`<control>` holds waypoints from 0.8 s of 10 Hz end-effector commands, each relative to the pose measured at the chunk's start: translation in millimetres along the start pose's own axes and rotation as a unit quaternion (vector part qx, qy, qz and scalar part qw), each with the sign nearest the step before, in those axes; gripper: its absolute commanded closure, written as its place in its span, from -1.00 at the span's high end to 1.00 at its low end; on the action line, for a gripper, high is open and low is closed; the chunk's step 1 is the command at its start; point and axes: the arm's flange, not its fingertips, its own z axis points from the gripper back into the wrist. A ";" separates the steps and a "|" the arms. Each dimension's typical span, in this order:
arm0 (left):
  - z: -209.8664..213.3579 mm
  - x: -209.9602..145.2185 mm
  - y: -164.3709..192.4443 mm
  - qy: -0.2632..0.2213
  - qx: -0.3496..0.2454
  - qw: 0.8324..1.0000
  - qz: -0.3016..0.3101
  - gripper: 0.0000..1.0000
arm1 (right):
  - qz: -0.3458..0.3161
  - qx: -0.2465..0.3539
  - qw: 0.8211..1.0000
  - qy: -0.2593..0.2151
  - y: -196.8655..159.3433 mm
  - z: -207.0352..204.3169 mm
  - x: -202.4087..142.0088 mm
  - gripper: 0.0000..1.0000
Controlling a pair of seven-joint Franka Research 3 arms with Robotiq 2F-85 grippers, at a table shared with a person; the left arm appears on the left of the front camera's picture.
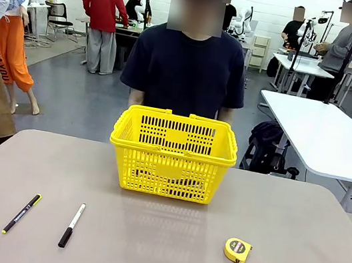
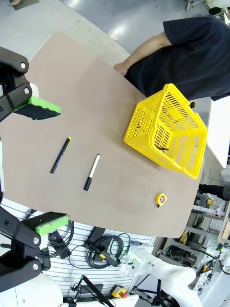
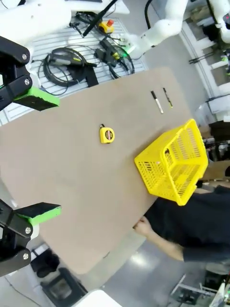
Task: Place the items the person wants into the basket.
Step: Pick up the item the person points to and place it in the Market Basket.
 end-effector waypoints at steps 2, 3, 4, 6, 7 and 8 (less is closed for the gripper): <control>0.0 -0.8 -0.4 -0.009 -0.002 1.000 -0.011 1.00 | -0.001 -0.007 1.000 -0.014 -4.4 9.7 -4.1 1.00; 0.0 -0.8 -0.4 -0.009 -0.002 1.000 -0.011 1.00 | -0.001 -0.007 1.000 -0.014 -4.4 9.7 -4.1 1.00; 0.0 -0.8 -0.4 -0.009 -0.002 1.000 -0.011 1.00 | -0.001 -0.007 1.000 -0.014 -4.4 9.7 -4.1 1.00; 0.0 -0.8 -0.4 -0.009 -0.002 1.000 -0.011 1.00 | -0.001 -0.007 1.000 -0.014 -4.4 9.7 -4.1 1.00; 0.0 -0.8 -0.4 -0.009 -0.002 1.000 -0.011 1.00 | -0.001 -0.007 1.000 -0.014 -4.4 9.7 -4.1 1.00; 0.0 -0.8 -0.4 -0.009 -0.002 1.000 -0.011 1.00 | -0.001 -0.007 1.000 -0.014 -4.4 9.7 -4.1 1.00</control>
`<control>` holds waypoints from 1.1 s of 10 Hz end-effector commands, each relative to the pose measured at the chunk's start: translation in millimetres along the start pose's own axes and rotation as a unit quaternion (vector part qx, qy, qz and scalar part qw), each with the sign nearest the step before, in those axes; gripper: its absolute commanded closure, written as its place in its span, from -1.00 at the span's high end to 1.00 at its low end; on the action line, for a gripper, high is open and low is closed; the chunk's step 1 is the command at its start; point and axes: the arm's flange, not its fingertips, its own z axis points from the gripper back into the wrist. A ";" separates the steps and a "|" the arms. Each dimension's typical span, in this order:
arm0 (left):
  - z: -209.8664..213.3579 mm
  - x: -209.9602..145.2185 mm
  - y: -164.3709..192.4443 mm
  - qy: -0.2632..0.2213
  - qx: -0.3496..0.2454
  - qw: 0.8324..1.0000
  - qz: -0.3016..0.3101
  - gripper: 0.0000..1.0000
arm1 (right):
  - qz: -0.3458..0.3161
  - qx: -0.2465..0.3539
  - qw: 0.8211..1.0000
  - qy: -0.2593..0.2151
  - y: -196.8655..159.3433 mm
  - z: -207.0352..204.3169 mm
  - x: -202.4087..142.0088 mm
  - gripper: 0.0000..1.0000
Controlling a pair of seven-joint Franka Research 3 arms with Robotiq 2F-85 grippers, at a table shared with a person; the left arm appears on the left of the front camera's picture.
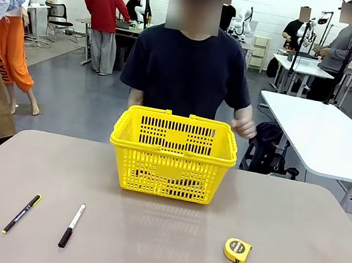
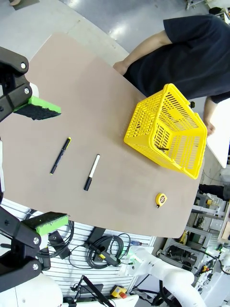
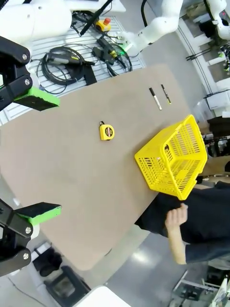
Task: Place the items the person wants into the basket.
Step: Pick up the item the person points to and place it in the Market Basket.
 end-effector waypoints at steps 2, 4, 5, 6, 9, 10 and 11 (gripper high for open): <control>-0.2 -0.7 -0.4 -0.009 -0.002 1.000 -0.011 1.00 | 0.009 0.003 1.000 -0.007 0.4 0.9 1.7 1.00; -0.2 -0.7 -0.4 -0.009 -0.002 1.000 -0.011 1.00 | 0.009 0.003 1.000 -0.007 0.4 0.9 1.7 1.00; -0.2 -0.7 -0.4 -0.009 -0.002 1.000 -0.011 1.00 | 0.009 0.003 1.000 -0.007 0.4 0.9 1.7 1.00; -0.2 -0.7 -0.4 -0.009 -0.002 1.000 -0.011 1.00 | 0.009 0.003 1.000 -0.007 0.4 0.9 1.7 1.00; -0.2 -0.7 -0.4 -0.009 -0.002 1.000 -0.011 1.00 | 0.009 0.003 1.000 -0.007 0.4 0.9 1.7 1.00; -0.2 -0.7 -0.4 -0.009 -0.002 1.000 -0.011 1.00 | 0.009 0.003 1.000 -0.007 0.4 0.9 1.7 1.00; -0.2 -0.7 -0.4 -0.009 -0.002 1.000 -0.011 1.00 | 0.009 0.003 1.000 -0.007 0.4 0.9 1.7 1.00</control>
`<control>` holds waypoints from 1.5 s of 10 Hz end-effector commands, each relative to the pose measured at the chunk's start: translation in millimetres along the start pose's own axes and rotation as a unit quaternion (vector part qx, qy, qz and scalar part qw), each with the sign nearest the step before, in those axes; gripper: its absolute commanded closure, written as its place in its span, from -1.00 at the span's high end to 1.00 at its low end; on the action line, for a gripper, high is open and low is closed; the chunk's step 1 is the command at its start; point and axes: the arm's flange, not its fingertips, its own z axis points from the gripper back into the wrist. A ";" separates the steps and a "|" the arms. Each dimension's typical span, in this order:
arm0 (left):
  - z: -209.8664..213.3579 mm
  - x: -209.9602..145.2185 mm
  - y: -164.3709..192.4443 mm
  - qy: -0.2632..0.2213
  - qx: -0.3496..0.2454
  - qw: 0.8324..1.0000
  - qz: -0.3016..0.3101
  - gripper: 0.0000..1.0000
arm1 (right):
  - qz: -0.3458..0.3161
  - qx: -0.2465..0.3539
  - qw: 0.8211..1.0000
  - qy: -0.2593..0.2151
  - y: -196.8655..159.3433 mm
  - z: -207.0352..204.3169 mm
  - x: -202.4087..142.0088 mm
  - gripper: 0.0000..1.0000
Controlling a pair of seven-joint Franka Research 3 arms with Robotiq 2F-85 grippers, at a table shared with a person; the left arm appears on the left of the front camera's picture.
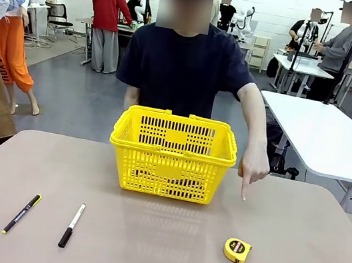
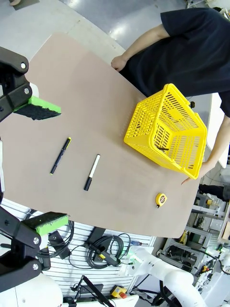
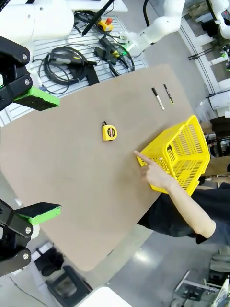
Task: Place the items the person wants into the basket.
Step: Pick up the item the person points to and place it in the Market Basket.
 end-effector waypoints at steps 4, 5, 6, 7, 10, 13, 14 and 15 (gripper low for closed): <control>-0.3 -0.6 -0.3 -0.009 -0.002 1.000 -0.011 1.00 | 0.009 0.003 1.000 -0.014 -2.5 1.0 1.7 1.00; -0.3 -0.6 -0.3 -0.009 -0.002 1.000 -0.011 1.00 | 0.009 0.003 1.000 -0.014 -2.5 1.0 1.7 1.00; -0.3 -0.6 -0.3 -0.009 -0.002 1.000 -0.011 1.00 | 0.009 0.003 1.000 -0.014 -2.5 1.0 1.7 1.00; -0.3 -0.6 -0.3 -0.009 -0.002 1.000 -0.011 1.00 | 0.009 0.003 1.000 -0.014 -2.5 1.0 1.7 1.00; -0.3 -0.6 -0.3 -0.009 -0.002 1.000 -0.011 1.00 | -0.090 0.004 0.992 0.087 36.2 -85.7 108.2 1.00; -0.3 -0.6 -0.3 -0.009 -0.002 1.000 -0.011 1.00 | -0.194 0.009 0.930 0.312 51.2 -286.0 214.7 1.00; -0.3 -0.6 -0.3 -0.009 -0.002 1.000 -0.011 1.00 | -0.220 -0.015 0.909 0.353 53.9 -341.9 220.9 1.00; -0.3 -0.6 -0.3 -0.009 -0.002 1.000 -0.011 1.00 | -0.241 -0.037 0.892 0.380 60.7 -381.5 214.3 1.00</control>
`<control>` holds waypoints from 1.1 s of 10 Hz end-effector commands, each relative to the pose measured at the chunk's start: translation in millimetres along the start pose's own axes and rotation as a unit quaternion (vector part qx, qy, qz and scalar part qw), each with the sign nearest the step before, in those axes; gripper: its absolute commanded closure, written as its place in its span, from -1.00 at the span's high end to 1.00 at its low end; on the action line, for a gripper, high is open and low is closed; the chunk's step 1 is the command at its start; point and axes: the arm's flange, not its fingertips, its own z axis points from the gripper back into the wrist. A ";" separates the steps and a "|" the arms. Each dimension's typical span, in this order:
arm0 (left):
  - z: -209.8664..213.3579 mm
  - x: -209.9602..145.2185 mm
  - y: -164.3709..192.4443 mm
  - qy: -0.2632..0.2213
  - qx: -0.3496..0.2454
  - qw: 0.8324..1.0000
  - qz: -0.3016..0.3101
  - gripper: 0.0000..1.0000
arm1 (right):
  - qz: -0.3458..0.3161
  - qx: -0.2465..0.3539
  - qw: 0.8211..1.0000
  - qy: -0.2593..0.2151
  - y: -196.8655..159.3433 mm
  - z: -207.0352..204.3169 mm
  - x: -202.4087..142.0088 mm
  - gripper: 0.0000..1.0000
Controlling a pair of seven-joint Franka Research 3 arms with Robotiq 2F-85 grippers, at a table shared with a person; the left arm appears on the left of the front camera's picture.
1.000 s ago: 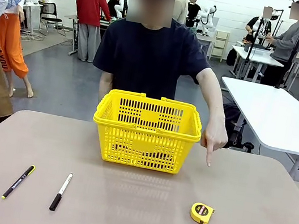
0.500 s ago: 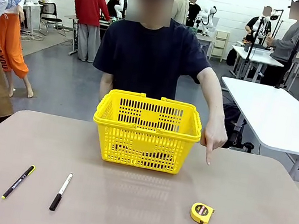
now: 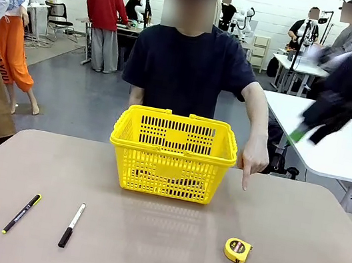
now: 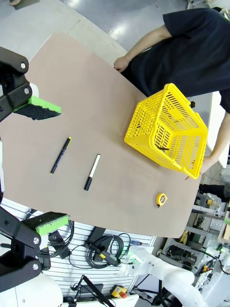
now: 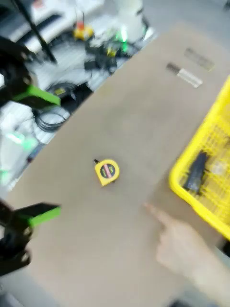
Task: Place the items the person wants into the basket.
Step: Pick up the item the person points to and place it in the Market Basket.
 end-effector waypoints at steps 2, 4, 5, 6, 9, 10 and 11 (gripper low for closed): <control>0.3 -0.5 -0.5 -0.009 -0.002 1.000 -0.011 1.00 | -0.074 -0.019 0.994 0.076 -13.9 -56.8 35.3 1.00; 0.3 -0.5 -0.5 -0.009 -0.002 1.000 -0.011 1.00 | -0.101 -0.063 0.991 0.061 -14.3 -81.3 21.5 1.00; 0.3 -0.5 -0.5 -0.009 -0.002 1.000 -0.011 1.00 | -0.117 -0.069 0.990 0.043 -20.0 -84.3 20.9 1.00; 0.3 -0.5 -0.5 -0.009 -0.002 1.000 -0.011 1.00 | -0.124 -0.073 0.989 0.026 -23.2 -88.2 16.0 1.00; 0.3 -0.5 -0.5 -0.009 -0.002 1.000 -0.011 1.00 | -0.110 -0.056 0.992 0.034 -30.6 -79.6 20.7 1.00; 0.3 -0.5 -0.5 -0.009 -0.002 1.000 -0.011 1.00 | -0.110 -0.056 0.992 0.034 -30.6 -79.6 20.7 1.00; 0.3 -0.5 -0.5 -0.009 -0.002 1.000 -0.011 1.00 | -0.110 -0.056 0.992 0.034 -30.6 -79.6 20.7 1.00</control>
